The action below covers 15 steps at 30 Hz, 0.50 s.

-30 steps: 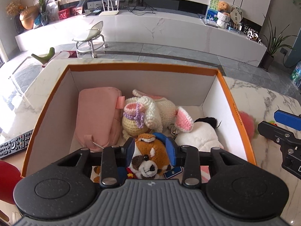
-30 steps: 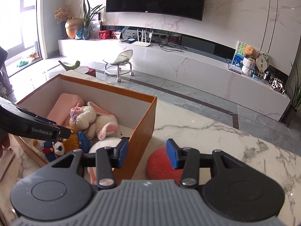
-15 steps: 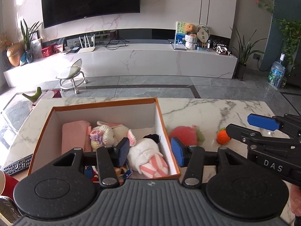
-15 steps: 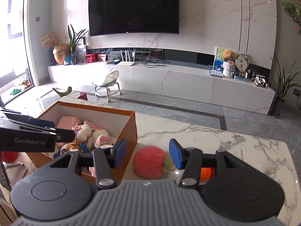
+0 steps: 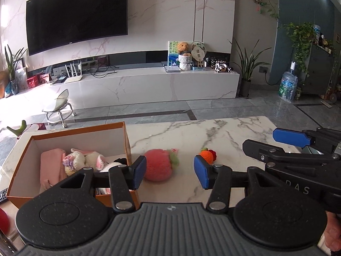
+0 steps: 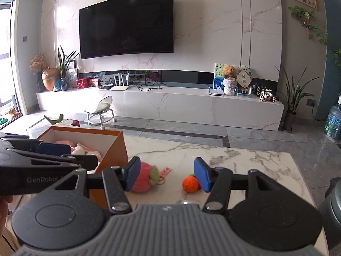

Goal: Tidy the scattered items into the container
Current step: 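Withdraw both tools from the box toward the pink strawberry and orange crocheted fruit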

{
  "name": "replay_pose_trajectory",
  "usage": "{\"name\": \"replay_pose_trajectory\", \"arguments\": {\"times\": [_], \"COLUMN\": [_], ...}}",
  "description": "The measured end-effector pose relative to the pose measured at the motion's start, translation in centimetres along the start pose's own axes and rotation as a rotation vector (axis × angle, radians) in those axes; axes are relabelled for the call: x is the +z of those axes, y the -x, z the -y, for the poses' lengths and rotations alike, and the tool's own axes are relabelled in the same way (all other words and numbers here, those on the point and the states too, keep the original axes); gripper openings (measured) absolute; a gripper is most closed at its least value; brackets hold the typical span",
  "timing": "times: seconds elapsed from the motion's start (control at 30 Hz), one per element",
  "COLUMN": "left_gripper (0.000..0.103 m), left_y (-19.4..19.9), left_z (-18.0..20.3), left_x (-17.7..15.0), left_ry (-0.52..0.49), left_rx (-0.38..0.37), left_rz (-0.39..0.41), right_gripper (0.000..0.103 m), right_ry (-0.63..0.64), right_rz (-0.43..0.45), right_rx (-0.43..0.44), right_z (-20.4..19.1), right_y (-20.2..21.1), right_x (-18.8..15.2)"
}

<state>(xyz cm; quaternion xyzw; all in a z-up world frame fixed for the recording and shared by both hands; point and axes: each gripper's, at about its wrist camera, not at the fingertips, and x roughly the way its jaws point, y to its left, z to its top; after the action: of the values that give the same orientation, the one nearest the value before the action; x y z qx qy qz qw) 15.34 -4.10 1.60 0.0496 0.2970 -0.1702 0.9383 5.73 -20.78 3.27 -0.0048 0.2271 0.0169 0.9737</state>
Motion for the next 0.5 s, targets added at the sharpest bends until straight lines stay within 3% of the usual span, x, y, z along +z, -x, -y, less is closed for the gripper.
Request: {"name": "replay_pose_trajectory", "arguments": {"times": [0.5], "left_gripper": [0.058], "left_y": [-2.6], "left_z": [3.4], "left_x": [-4.4], "left_ry": [0.018], "left_rx": [-0.061], "left_rz": [-0.045], "right_gripper": [0.059], "right_ry": [-0.046], "right_rz": [-0.073], "right_rx": [-0.103], "right_z": [3.9], "right_y": [0.0], "right_x": [-5.6]}}
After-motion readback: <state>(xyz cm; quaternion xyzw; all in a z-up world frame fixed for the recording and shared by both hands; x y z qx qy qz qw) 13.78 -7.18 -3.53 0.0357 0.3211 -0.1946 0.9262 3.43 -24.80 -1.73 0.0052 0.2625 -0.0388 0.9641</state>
